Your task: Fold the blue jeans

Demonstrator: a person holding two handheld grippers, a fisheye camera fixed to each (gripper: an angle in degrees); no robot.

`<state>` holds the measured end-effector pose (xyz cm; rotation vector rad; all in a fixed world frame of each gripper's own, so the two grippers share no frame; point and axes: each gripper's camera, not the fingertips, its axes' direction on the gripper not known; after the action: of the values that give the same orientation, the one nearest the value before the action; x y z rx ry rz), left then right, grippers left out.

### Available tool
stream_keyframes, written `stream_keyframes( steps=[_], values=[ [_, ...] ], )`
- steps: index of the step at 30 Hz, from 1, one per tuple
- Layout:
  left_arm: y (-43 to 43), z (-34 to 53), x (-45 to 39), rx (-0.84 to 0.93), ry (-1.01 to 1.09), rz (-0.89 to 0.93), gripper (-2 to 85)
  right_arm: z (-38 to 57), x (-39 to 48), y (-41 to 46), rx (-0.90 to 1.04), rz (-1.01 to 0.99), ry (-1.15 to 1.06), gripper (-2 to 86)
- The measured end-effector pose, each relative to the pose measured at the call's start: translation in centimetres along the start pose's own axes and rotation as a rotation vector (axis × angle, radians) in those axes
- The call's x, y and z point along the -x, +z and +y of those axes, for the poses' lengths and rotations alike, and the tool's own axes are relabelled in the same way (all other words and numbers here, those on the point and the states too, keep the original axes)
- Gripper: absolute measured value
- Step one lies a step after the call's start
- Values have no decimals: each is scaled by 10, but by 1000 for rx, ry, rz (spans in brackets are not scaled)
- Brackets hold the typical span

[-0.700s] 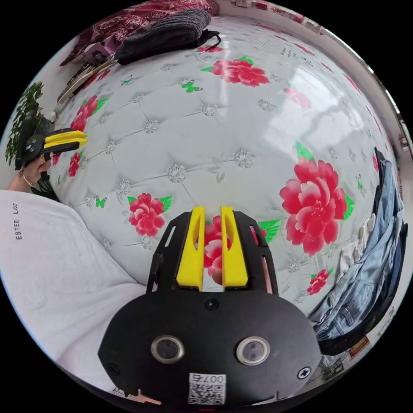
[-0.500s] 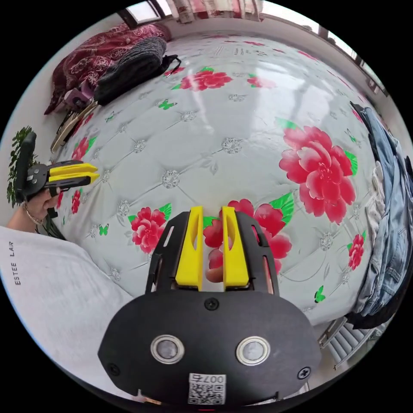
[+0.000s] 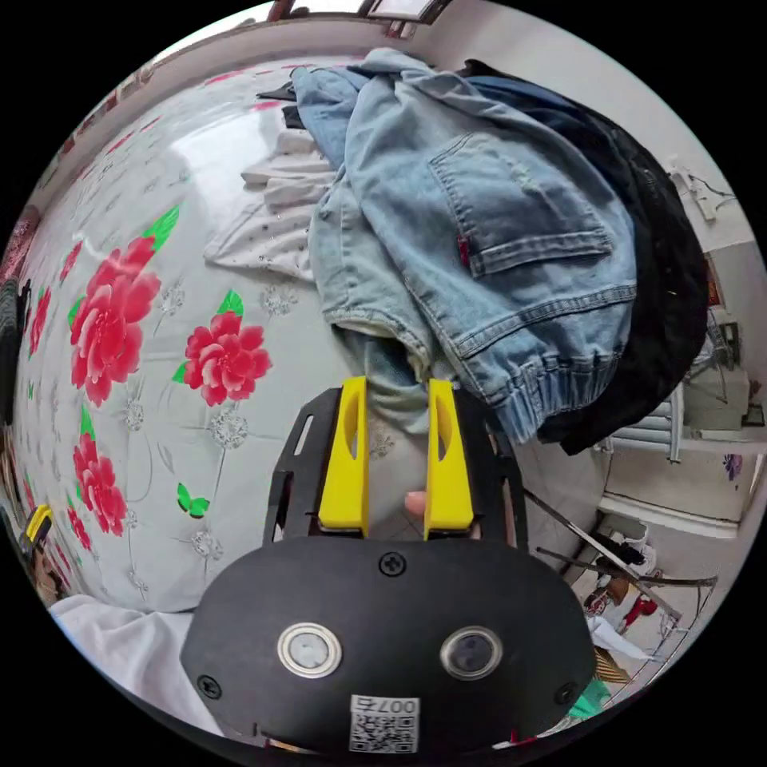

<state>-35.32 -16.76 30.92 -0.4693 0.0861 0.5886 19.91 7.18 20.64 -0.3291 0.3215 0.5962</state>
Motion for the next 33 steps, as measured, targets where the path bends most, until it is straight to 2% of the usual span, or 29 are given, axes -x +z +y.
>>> stream_keyframes(
  steps=[2,6,10,13,16,19,21,22,23,24,26,29,31,33],
  values=[
    [-1,2,-4,-3,6,-30,59,-2,-7,-1,9,-34,57,53],
    [-2,10,0,-26,-13,-25,58,19,2,-16,-22,-103,-10,17],
    [-4,25,12,-65,-80,4,56,69,36,-44,-155,-305,-103,2],
    [-6,39,20,-84,-108,97,60,107,79,-71,-215,-483,-190,-2],
    [-15,62,26,-155,-127,179,68,146,152,-99,-194,-624,-436,-3],
    [-24,91,37,-204,-146,224,78,205,244,-133,-123,-783,-807,-2],
    [-29,112,49,-224,-179,223,80,263,310,-160,-43,-952,-1136,-2],
    [-32,129,61,-232,-216,214,80,278,324,-166,-22,-978,-1200,-1],
    [-35,147,74,-239,-262,206,79,307,352,-174,-21,-909,-1336,0],
    [-37,157,82,-242,-288,202,79,332,373,-177,-72,-738,-1426,2],
    [-43,201,109,-257,-388,193,77,348,381,-175,-130,-587,-1491,6],
    [-56,252,127,-289,-440,181,76,334,363,-168,-180,-521,-1389,20],
    [-64,274,125,-308,-430,172,78,308,339,-163,-185,-527,-1220,37],
    [-70,284,116,-325,-393,191,80,269,292,-153,-207,-533,-943,57]
  ],
)
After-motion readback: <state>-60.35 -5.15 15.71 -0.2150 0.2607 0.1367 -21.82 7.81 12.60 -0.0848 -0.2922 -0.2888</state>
